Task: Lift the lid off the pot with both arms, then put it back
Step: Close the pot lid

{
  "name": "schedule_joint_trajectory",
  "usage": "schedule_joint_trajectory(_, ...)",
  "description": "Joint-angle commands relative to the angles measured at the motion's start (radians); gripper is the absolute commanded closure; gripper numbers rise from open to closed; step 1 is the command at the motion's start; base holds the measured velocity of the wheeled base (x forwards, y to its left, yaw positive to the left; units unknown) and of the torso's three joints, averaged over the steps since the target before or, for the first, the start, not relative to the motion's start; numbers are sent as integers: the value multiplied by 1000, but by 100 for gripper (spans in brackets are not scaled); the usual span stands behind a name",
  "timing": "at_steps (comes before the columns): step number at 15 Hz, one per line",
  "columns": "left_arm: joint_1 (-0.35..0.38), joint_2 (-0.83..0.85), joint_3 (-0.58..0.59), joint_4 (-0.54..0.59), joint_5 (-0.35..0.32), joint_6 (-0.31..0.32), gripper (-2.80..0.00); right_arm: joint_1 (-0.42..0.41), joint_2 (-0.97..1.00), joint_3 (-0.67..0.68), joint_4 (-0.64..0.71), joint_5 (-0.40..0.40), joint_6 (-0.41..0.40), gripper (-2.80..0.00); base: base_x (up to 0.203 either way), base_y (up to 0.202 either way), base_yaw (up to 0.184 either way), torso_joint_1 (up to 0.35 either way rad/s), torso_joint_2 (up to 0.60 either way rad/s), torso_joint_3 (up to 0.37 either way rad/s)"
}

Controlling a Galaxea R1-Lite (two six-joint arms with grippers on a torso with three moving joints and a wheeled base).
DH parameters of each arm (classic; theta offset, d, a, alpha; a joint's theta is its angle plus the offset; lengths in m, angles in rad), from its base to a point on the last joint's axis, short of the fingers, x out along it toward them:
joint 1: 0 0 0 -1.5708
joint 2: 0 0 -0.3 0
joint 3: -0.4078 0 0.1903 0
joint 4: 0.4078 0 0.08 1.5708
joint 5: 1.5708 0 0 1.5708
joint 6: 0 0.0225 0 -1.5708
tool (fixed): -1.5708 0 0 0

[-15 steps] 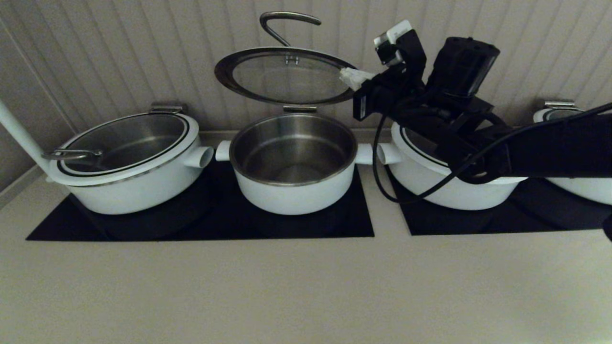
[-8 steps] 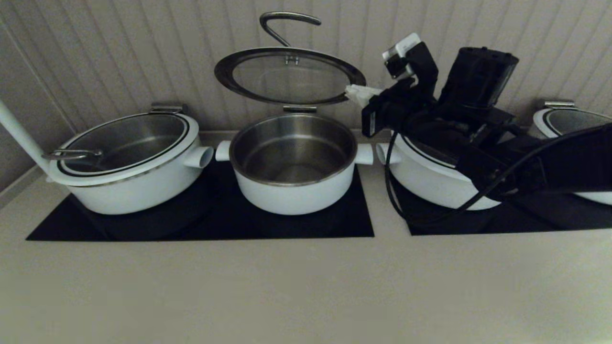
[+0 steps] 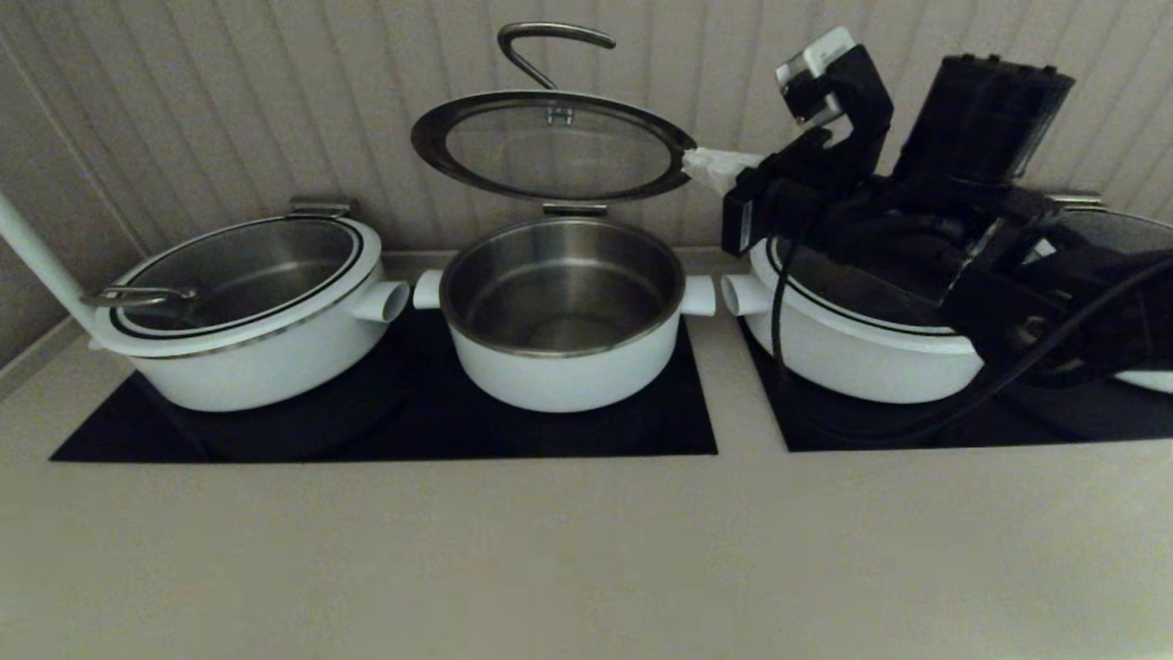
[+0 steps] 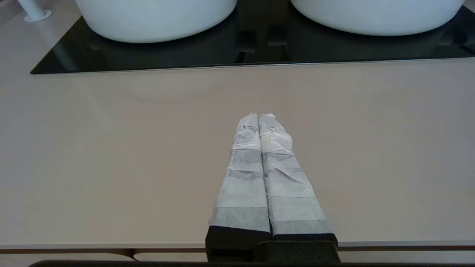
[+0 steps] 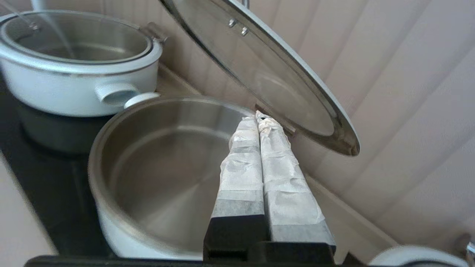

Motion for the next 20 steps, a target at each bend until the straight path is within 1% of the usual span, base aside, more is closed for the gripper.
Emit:
schedule_joint_trajectory(1,0,0,0,0,1,0,0,-6,-61,-2,66,11,-1,0,0,0,0,0,0,0)
schedule_joint_trajectory(3,1,0,0,0,1,0,0,-15,-94,-18,155,19,-1,0,0,0,0,0,0,0)
schedule_joint_trajectory(6,-1,0,0,0,1,0,0,-60,-153,-57,306,70,-2,0,0,0,0,0,0,0)
schedule_joint_trajectory(8,1,0,0,0,1,0,0,-92,-169,-129,412,99,-2,0,0,0,0,0,0,0)
schedule_joint_trajectory(11,1,0,0,0,1,0,0,-158,-161,-300,592,229,-4,0,0,0,0,0,0,0)
schedule_joint_trajectory(13,1,0,0,0,1,0,0,-175,-129,-430,707,317,-5,0,0,0,0,0,0,0)
schedule_joint_trajectory(14,1,0,0,0,1,0,0,-178,-102,-488,758,379,-6,0,0,0,0,0,0,0)
schedule_joint_trajectory(15,1,0,0,0,1,0,0,-179,-69,-528,797,469,-7,0,0,0,0,0,0,0)
schedule_joint_trajectory(17,0,0,0,0,1,0,0,-180,-20,-559,822,593,-7,0,0,0,0,0,0,0)
schedule_joint_trajectory(18,1,0,0,0,1,0,0,-180,2,-572,824,615,-7,0,0,0,0,0,0,0)
schedule_joint_trajectory(20,1,0,0,0,1,0,0,-181,53,-620,828,623,-6,0,0,0,0,0,0,0)
